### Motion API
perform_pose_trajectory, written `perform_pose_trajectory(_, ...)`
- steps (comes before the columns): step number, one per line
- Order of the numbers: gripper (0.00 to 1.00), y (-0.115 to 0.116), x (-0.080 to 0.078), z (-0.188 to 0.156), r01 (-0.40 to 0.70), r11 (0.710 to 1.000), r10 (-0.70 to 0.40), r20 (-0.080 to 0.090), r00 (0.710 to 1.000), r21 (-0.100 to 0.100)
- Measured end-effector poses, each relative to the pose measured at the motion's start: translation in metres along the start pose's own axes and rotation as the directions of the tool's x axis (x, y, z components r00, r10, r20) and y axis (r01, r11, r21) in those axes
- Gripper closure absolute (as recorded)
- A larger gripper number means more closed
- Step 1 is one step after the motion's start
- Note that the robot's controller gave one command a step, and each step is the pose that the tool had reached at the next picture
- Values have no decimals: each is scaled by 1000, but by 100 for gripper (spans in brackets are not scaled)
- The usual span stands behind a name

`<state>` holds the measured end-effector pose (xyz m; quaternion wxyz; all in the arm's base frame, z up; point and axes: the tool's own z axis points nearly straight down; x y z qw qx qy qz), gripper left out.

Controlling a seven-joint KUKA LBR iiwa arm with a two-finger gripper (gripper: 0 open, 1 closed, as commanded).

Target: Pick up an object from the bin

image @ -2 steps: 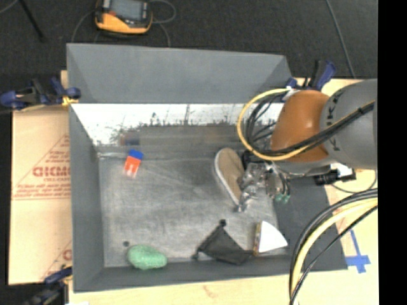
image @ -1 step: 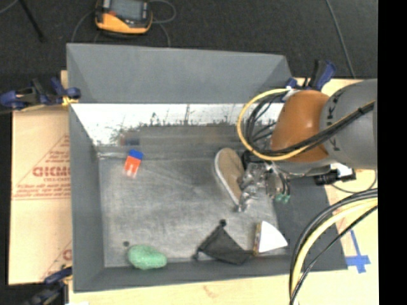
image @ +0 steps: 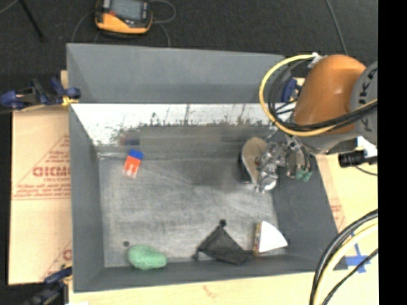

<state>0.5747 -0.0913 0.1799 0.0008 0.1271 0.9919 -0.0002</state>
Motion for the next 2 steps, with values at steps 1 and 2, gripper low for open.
perform_pose_trajectory(1,100,0,0,0,1,1000,-1,0,1000,0)
perform_pose_trajectory(2,100,-2,-2,-41,63,998,-63,-5,998,1)
